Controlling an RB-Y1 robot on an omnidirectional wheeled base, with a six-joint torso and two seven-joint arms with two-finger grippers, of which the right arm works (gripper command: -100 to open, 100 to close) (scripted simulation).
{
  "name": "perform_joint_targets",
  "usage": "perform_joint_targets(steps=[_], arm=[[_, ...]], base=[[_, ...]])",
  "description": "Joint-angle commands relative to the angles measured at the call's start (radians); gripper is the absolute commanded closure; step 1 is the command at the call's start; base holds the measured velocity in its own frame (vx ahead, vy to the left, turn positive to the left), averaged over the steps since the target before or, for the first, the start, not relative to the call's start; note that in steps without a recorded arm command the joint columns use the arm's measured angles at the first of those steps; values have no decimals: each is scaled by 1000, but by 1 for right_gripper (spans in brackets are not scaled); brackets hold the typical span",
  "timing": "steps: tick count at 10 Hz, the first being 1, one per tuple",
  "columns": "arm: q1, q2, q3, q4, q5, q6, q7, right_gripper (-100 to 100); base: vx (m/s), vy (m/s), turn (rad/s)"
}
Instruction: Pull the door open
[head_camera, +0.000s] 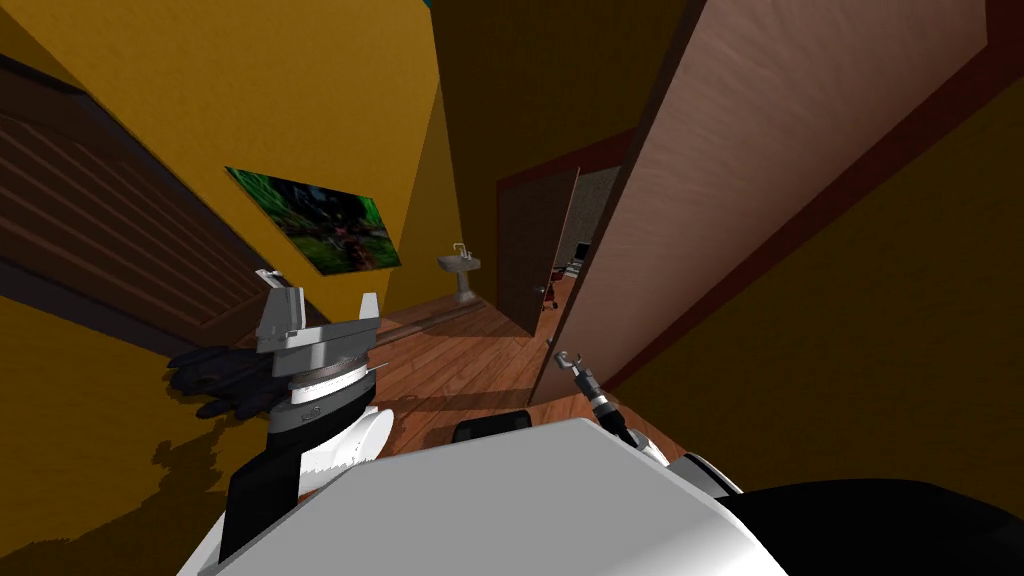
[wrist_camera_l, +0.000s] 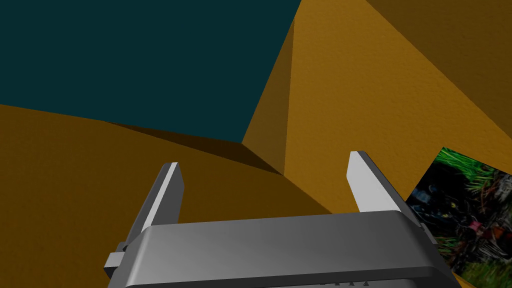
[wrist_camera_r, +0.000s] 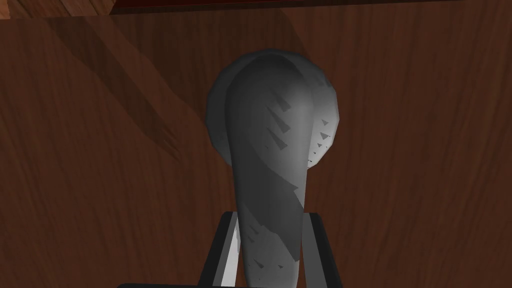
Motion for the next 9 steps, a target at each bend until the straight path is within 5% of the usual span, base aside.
perform_joint_targets(steps=[1,9], arm=[[-20,6,10,28,-2,-17,0,100],[-18,-2,11,68,-2,-56,-6,100]], base=[[-98,-1,89],[-135,-50,101]])
